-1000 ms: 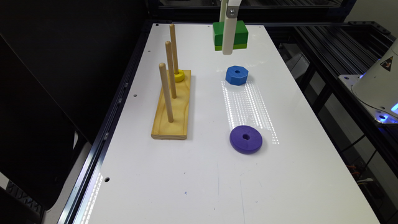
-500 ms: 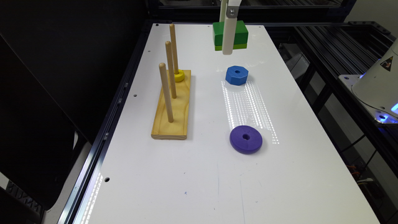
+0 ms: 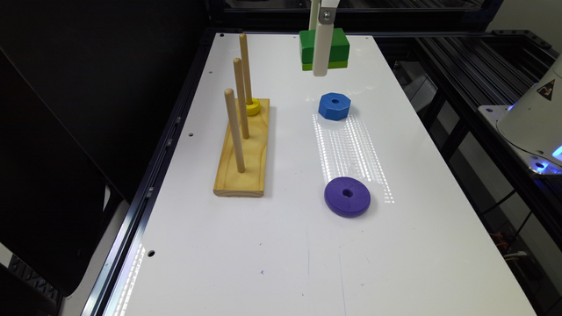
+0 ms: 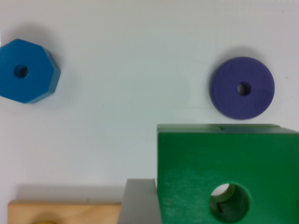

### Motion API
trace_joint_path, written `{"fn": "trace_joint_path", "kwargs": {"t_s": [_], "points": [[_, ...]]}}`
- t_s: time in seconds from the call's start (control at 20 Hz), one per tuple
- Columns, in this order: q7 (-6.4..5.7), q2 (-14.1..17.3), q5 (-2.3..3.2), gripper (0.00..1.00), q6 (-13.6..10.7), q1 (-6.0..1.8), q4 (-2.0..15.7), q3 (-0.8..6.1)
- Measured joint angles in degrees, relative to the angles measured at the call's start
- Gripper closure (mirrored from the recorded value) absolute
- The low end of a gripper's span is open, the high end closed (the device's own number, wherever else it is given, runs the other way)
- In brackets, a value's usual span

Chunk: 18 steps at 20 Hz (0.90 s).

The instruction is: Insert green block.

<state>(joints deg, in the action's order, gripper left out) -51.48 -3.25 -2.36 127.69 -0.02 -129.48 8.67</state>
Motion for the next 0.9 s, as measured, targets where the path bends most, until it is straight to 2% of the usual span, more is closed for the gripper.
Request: {"fn": "trace_joint_path", "kwargs": {"t_s": [0.65,0.9], "points": [[0.00,0.2,0.00,1.00,0.8,-0.01,0.14,0.00],[0.00,2.0,0.06,1.00,1.3,-0.14,1.87,-0.02]]}}
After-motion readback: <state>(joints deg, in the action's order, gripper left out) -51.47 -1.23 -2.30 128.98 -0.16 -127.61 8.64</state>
